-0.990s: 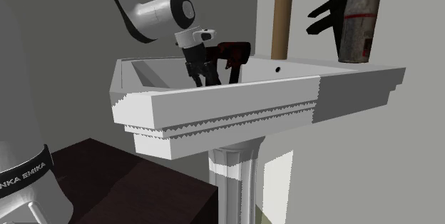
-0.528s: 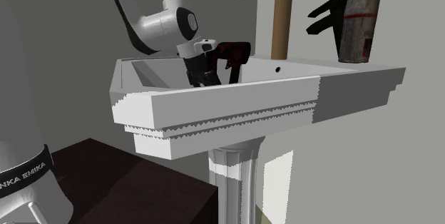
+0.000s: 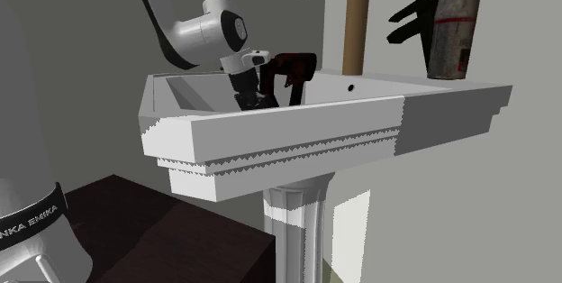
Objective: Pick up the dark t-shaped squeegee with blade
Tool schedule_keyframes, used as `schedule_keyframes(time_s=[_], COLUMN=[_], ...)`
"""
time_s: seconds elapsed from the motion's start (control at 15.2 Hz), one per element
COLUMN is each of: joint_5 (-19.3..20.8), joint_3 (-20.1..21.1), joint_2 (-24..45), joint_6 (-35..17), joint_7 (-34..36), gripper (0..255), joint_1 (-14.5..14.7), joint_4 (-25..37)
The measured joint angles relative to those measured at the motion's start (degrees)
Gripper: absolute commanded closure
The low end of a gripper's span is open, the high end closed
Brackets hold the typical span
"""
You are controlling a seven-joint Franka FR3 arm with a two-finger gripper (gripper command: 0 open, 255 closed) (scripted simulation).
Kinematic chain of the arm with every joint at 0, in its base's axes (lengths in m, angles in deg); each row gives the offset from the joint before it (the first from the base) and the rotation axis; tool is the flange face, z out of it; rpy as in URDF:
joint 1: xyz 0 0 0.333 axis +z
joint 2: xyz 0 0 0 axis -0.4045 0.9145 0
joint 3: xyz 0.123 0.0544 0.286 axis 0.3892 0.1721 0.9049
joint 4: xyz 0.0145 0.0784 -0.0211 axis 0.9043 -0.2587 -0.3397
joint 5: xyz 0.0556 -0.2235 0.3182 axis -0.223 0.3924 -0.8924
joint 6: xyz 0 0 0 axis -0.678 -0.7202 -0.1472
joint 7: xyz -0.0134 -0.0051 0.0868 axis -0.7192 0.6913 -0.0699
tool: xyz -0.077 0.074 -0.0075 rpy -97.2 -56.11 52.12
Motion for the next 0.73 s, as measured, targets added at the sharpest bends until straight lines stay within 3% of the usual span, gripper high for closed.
schedule_keyframes(time_s=[0.2,0.73], joint_5=[-0.3,-7.0], joint_3=[0.0,0.9], joint_2=[-0.5,-5.9], joint_6=[0.1,5.2], joint_7=[-0.3,-5.8], gripper=[255,255], joint_1=[-0.3,-0.9], joint_4=[-0.5,-0.2])
